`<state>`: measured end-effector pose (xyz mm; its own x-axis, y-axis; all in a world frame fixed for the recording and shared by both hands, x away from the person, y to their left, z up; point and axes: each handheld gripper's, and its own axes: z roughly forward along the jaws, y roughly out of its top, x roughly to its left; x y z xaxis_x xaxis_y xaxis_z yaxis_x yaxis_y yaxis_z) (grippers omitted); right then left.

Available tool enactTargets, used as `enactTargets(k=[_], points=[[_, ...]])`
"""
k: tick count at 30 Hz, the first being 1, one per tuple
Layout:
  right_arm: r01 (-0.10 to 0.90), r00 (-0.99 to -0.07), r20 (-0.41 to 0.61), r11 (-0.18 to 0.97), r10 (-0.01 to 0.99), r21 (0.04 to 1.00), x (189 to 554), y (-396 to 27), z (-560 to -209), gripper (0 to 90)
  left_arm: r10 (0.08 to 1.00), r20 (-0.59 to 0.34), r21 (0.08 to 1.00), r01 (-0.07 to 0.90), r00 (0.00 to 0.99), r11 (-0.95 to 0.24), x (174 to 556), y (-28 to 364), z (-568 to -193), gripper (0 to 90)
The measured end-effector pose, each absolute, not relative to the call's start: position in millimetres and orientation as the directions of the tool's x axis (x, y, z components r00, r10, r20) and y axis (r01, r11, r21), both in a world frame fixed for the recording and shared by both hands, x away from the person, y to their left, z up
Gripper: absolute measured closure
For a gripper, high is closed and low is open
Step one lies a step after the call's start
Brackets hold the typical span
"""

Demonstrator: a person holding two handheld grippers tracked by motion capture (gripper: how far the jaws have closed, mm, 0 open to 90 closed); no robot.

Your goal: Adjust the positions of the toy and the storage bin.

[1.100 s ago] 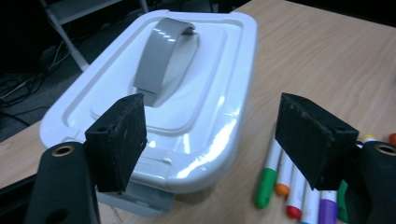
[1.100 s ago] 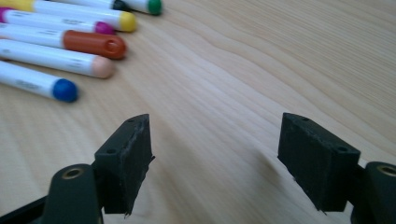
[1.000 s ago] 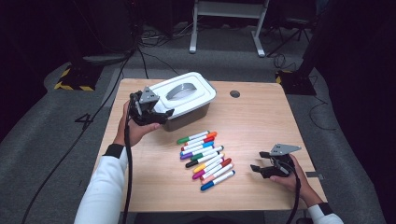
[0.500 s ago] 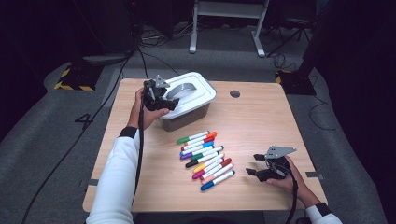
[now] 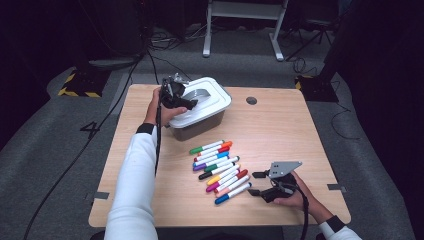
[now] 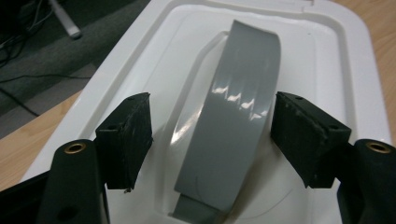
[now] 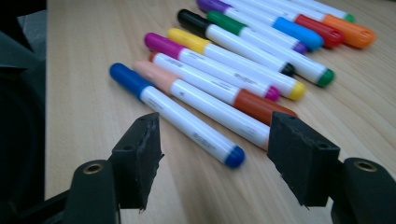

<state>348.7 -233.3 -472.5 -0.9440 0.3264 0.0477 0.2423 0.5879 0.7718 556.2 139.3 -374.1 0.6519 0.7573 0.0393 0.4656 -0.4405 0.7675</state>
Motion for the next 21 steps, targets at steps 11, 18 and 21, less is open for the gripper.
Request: enactTargets(k=[11,18,21], points=[[0.155,-0.98,0.032,0.647,0.197,0.747,337.5,-194.6,-478.8,36.9,0.669,0.083,0.738,0.405,0.739,-0.54,554.2,129.6,-372.0,61.7],[0.165,-0.978,0.039,0.648,0.205,0.743,339.2,-195.5,-481.0,37.6,0.594,0.054,0.741,0.367,0.802,-0.562,547.6,117.5,-372.6,66.2],[0.168,-0.978,0.043,0.648,0.204,0.743,338.7,-195.1,-481.6,37.6,0.582,0.055,0.746,0.354,0.811,-0.564,546.8,113.5,-372.8,66.3]])
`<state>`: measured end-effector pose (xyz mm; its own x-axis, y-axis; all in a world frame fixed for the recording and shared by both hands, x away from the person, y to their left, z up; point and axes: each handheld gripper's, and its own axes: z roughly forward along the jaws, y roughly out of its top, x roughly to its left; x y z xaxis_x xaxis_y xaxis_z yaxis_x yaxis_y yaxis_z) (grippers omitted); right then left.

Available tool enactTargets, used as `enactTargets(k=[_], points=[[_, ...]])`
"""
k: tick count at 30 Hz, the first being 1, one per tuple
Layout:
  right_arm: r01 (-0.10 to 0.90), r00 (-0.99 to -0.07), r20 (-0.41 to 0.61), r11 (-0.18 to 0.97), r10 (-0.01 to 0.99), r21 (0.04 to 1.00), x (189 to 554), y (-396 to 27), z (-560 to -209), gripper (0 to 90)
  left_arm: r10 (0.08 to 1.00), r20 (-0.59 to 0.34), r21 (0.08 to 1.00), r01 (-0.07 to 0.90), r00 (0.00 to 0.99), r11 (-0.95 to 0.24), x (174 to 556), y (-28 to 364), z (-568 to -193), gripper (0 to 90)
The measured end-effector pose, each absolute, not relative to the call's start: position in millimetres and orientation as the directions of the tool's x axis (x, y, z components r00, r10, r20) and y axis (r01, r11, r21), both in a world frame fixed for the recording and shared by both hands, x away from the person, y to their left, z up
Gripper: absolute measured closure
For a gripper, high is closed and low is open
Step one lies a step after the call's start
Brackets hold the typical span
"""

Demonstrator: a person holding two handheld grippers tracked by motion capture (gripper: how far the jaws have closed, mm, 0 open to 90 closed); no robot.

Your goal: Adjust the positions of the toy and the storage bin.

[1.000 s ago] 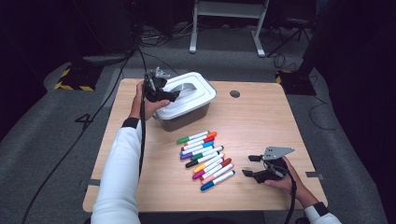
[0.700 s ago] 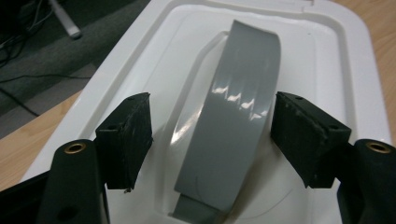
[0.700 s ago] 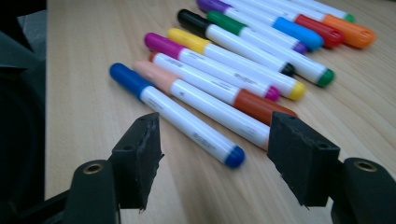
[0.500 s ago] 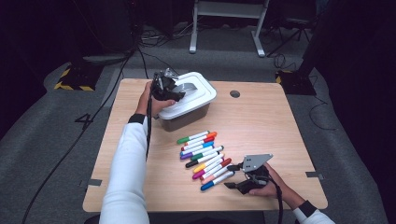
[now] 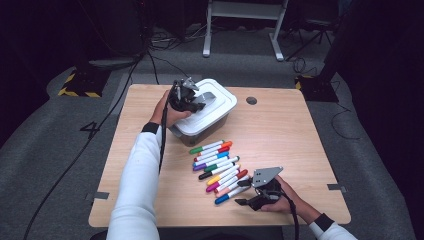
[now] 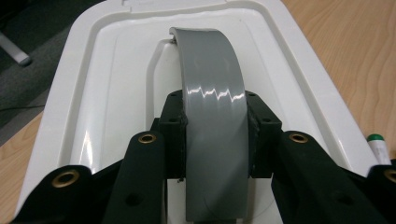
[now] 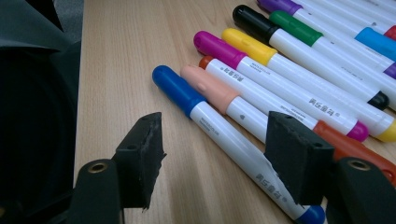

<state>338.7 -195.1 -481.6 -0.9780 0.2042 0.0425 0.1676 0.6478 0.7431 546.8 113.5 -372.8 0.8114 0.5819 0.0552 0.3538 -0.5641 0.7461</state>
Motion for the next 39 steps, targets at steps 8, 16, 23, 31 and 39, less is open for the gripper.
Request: enactTargets(k=[8,16,23,31,39], points=[[0.177,-0.976,0.048,0.645,0.213,0.744,339.5,-198.4,-482.1,37.7,0.512,0.042,0.735,0.32,0.858,-0.597,546.4,95.7,-371.3,66.6],[0.179,-0.976,0.051,0.649,0.211,0.74,337.4,-199.0,-482.8,40.0,0.467,0.026,0.743,0.295,0.884,-0.601,546.9,82.0,-372.3,66.7],[0.154,-0.982,0.034,0.676,0.188,0.721,331.9,-191.4,-488.4,44.6,0.435,0.027,0.745,0.272,0.9,-0.609,545.2,71.1,-372.4,66.7],[0.122,-0.984,-0.007,0.696,0.179,0.707,328.2,-190.1,-489.8,52.1,0.386,0.03,0.74,0.239,0.922,-0.629,543.2,57.2,-370.7,66.7],[0.133,-0.98,-0.016,0.714,0.198,0.687,330.1,-198.3,-491.9,55.7,0.402,0.038,0.725,0.252,0.915,-0.641,541.7,55.3,-369.2,66.6]])
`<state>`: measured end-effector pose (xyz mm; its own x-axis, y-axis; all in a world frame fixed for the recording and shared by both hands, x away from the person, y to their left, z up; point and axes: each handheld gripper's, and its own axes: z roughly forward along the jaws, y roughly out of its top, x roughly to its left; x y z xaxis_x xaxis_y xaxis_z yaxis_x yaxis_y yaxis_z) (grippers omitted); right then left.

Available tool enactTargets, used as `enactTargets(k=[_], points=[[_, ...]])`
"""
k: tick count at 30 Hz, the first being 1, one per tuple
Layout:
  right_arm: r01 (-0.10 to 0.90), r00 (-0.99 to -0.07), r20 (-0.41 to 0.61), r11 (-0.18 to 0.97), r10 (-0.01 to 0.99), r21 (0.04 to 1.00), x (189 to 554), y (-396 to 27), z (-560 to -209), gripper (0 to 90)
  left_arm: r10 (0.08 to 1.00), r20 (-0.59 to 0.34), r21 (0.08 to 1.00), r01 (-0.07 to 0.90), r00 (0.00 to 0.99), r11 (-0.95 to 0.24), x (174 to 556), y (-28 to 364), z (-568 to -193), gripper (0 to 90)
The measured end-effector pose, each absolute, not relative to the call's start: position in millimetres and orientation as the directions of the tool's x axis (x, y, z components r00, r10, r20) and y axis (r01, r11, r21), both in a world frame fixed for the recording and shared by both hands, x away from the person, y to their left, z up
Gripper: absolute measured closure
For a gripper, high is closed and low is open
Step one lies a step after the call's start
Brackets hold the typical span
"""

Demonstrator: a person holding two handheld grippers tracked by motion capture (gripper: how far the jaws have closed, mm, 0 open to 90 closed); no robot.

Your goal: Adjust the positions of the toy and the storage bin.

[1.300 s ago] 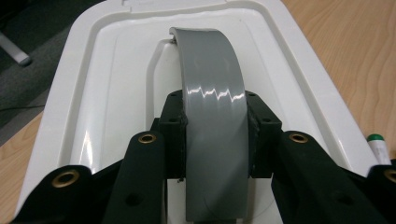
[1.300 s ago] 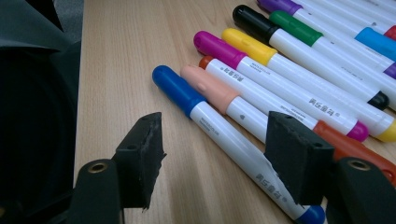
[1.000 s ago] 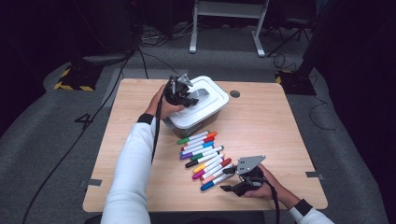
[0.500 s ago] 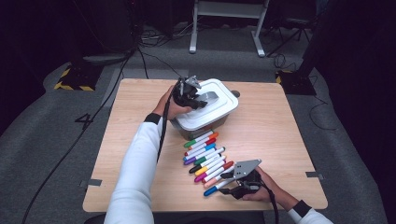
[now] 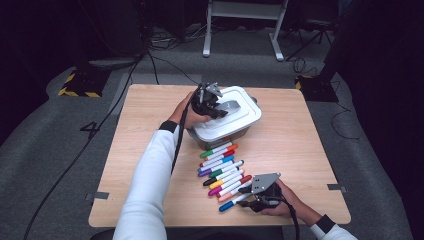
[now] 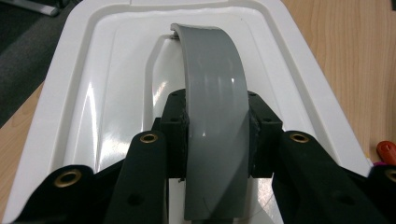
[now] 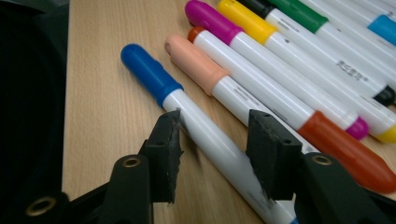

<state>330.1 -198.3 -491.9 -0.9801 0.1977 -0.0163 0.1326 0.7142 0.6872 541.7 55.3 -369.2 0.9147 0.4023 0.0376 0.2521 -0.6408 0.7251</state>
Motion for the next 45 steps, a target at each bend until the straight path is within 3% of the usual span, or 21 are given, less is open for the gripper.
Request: enactTargets(k=[18,25,28,33,37,42,45], points=[[0.163,-0.958,-0.061,0.708,0.281,0.687,340.7,-210.9,-490.2,52.2,0.436,0.028,0.702,0.293,0.899,-0.649,547.2,72.9,-368.0,66.6],[0.19,-0.949,-0.06,0.713,0.31,0.675,342.4,-218.7,-490.7,49.6,0.398,0.017,0.718,0.266,0.917,-0.643,555.9,56.5,-369.2,66.6],[0.203,-0.945,-0.056,0.709,0.323,0.676,343.7,-222.9,-490.8,49.1,0.432,0.052,0.715,0.269,0.9,-0.646,555.1,50.6,-369.1,65.6],[0.215,-0.937,-0.061,0.707,0.343,0.674,344.7,-226.4,-490.6,47.7,0.485,0.073,0.748,0.273,0.872,-0.604,548.1,57.7,-361.6,50.0],[0.221,-0.933,-0.061,0.697,0.356,0.682,346.0,-228.8,-489.3,46.4,0.507,0.087,0.776,0.261,0.858,-0.574,536.6,64.9,-352.0,42.7],[0.239,-0.925,-0.053,0.683,0.377,0.69,348.4,-232.0,-488.6,43.5,0.562,0.131,0.814,0.234,0.817,-0.531,504.0,82.8,-340.4,24.2],[0.234,-0.928,-0.051,0.683,0.369,0.691,347.4,-231.3,-488.4,41.9,0.595,0.145,0.832,0.228,0.791,-0.505,472.8,105.6,-341.0,20.0]])
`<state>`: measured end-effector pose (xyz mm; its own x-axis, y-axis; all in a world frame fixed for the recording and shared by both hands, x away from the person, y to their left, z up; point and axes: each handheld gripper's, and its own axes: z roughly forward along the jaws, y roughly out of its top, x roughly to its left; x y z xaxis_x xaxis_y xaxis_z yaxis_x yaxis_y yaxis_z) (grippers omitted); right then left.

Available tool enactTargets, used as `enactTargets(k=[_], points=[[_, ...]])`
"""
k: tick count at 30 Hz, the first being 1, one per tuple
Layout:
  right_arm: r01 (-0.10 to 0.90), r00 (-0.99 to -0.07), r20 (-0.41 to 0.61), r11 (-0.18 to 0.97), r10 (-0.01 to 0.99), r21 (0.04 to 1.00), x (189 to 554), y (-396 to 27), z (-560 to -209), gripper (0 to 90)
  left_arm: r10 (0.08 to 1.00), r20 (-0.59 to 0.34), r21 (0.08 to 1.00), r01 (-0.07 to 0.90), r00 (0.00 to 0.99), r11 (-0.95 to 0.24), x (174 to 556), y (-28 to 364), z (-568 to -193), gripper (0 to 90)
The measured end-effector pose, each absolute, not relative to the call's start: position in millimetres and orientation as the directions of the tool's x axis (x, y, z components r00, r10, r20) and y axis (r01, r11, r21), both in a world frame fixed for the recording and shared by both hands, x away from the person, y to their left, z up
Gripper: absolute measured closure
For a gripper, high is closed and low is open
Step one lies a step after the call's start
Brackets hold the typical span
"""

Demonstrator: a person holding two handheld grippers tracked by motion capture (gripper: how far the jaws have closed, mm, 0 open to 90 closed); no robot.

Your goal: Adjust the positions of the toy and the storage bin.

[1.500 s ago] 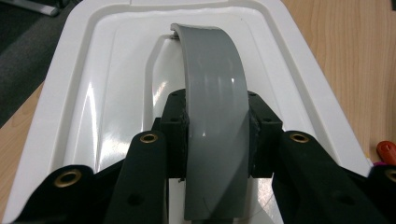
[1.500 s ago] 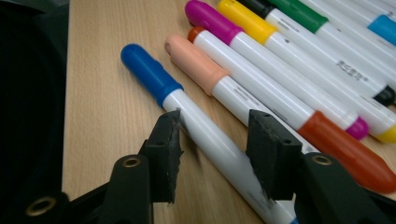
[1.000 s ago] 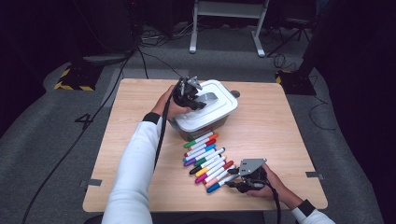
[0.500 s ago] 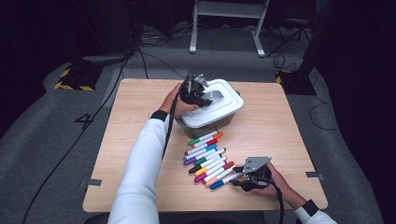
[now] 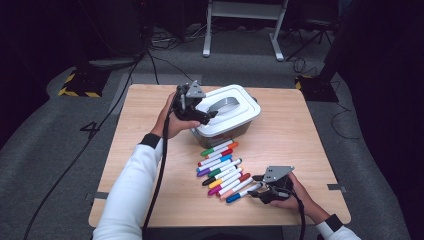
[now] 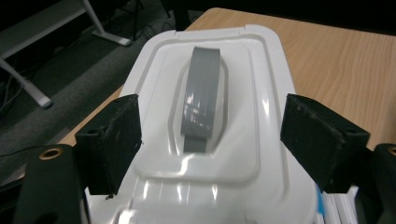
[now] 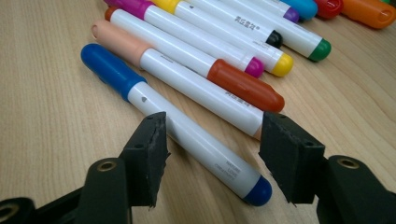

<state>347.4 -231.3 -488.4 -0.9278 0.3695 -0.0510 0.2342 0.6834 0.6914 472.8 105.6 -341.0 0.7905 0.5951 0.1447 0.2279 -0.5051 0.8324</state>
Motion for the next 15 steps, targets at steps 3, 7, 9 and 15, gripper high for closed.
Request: enactTargets(k=[3,7,9,15], points=[[0.231,-0.931,-0.047,0.685,0.361,0.691,346.9,-230.6,-488.6,42.2,0.612,0.147,0.835,0.234,0.777,-0.498,457.8,117.5,-343.4,18.3],[0.224,-0.942,-0.023,0.677,0.335,0.701,345.4,-230.3,-487.7,45.3,0.613,0.149,0.828,0.24,0.776,-0.506,428.1,137.9,-351.3,16.9],[0.211,-0.95,-0.016,0.677,0.313,0.705,344.3,-229.4,-487.4,46.6,0.612,0.14,0.829,0.246,0.778,-0.503,414.1,146.3,-357.2,16.7],[0.167,-0.967,-0.017,0.677,0.256,0.717,338.3,-222.6,-484.8,47.1,0.608,0.108,0.794,0.299,0.787,-0.529,374.4,161.2,-398.8,16.2]])
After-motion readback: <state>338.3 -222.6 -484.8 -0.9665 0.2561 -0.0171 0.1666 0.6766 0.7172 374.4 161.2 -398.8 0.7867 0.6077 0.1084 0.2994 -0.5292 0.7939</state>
